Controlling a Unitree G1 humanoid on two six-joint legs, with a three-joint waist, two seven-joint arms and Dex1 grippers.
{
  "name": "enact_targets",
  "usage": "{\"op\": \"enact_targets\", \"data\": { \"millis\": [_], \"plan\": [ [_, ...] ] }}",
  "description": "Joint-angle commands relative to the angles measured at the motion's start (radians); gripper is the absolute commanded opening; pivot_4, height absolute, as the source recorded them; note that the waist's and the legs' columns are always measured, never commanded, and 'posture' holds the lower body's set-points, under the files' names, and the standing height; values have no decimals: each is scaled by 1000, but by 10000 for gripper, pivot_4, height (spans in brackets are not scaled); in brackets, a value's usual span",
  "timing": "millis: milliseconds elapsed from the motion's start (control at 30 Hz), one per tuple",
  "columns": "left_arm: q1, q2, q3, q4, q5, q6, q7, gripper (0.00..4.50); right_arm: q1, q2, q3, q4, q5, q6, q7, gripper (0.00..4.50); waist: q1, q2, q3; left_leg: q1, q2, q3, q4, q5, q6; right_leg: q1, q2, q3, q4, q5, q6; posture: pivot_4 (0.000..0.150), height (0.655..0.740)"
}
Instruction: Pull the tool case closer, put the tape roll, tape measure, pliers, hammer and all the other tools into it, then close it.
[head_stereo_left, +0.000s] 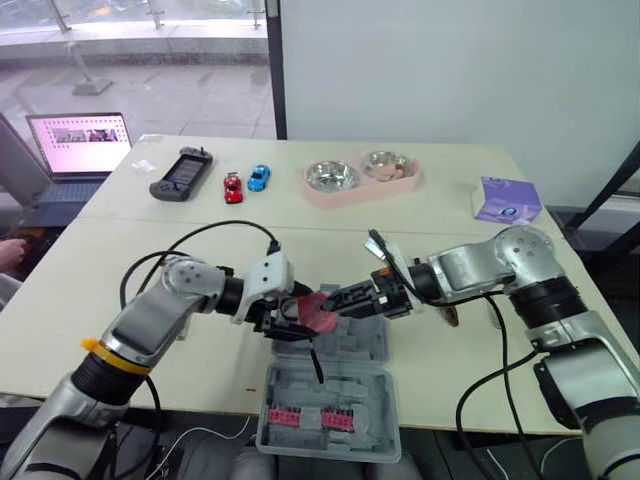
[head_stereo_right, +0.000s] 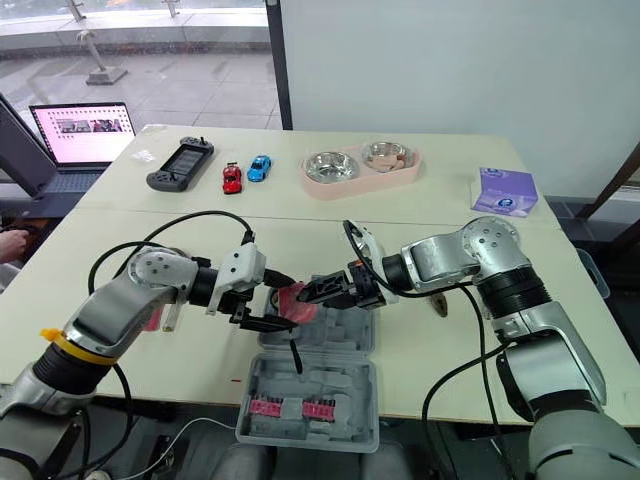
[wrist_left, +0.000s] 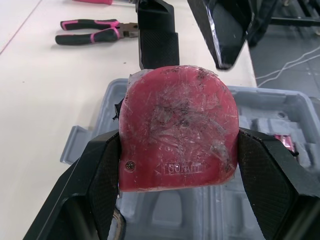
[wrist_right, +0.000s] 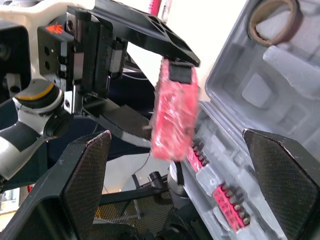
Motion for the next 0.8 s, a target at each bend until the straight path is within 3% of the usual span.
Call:
{"op": "enact_targets", "data": {
  "millis": [33, 267, 367, 567, 800],
  "plan": [
    [-25, -18, 14, -7, 17, -14, 7, 29171, 1, 12, -43, -18, 26, -7, -30, 45000, 0, 0, 0, 0, 0, 0, 0, 0, 0, 0, 0, 0, 0, 0, 0, 1500, 7400],
    [-16, -22, 24, -7, 23, -12, -12, 29171, 14, 41, -91, -21, 26, -17, -85, 45000, -4, 0, 0, 0, 0, 0, 0, 0, 0, 0, 0, 0, 0, 0, 0, 1500, 7400],
    [-15, -21, 26, -5, 25, -13, -16, 29171, 21, 46, -104, -28, 26, -14, -92, 36284, -3, 0, 0, 0, 0, 0, 0, 0, 0, 0, 0, 0, 0, 0, 0, 1500, 7400],
    [-27, -38, 20, 3, 30, -5, -5, 29171, 32, 50, -113, -50, 26, -11, -81, 5692, -2, 0, 0, 0, 0, 0, 0, 0, 0, 0, 0, 0, 0, 0, 0, 1500, 7400],
    [-27, -63, 22, 17, 50, -6, 15, 29171, 45, 69, -134, -57, 26, -20, -84, 4232, -3, 0, 0, 0, 0, 0, 0, 0, 0, 0, 0, 0, 0, 0, 0, 1500, 7400]
  ]
}}
